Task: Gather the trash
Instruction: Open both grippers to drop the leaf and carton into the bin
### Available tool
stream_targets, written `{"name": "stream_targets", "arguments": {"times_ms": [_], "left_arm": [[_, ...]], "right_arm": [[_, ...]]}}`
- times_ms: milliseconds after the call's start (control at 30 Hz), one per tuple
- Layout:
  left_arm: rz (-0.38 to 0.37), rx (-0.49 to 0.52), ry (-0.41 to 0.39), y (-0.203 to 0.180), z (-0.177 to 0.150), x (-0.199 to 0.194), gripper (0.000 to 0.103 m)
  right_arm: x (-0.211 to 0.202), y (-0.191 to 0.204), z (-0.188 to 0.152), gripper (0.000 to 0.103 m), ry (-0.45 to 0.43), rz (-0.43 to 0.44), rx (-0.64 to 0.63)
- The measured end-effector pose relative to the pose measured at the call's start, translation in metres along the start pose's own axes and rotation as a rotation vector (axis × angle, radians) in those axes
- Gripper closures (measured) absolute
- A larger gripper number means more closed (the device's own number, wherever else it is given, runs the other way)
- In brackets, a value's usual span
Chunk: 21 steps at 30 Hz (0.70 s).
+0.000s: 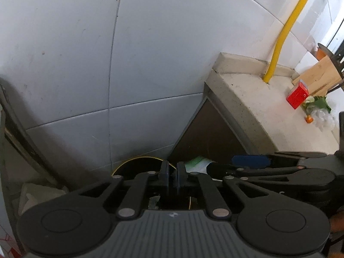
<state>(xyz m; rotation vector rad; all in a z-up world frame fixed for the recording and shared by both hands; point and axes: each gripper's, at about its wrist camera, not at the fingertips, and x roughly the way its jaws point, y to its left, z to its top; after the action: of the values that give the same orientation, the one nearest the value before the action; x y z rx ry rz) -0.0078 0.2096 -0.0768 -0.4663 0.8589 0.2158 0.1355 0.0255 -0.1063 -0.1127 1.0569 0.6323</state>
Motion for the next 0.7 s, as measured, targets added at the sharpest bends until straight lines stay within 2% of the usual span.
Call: {"name": "stream_targets", "arguments": {"times_ms": [67, 267, 467, 700], "left_arm": [[0.000, -0.008, -0.002, 0.002, 0.000, 0.000, 0.095], [0.002, -0.028, 0.006, 0.007, 0.001, 0.001, 0.092], [-0.006, -0.009, 0.007, 0.004, 0.001, 0.002, 0.090], [-0.002, 0.051, 0.006, -0.006, 0.000, 0.003, 0.087]], "right_arm": [[0.005, -0.002, -0.001, 0.040, 0.002, 0.011, 0.015], [0.012, -0.003, -0.002, 0.041, 0.017, 0.024, 0.043], [-0.004, -0.007, -0.006, 0.041, 0.009, 0.015, 0.053], [-0.032, -0.008, -0.010, 0.038, -0.048, -0.023, 0.056]]}}
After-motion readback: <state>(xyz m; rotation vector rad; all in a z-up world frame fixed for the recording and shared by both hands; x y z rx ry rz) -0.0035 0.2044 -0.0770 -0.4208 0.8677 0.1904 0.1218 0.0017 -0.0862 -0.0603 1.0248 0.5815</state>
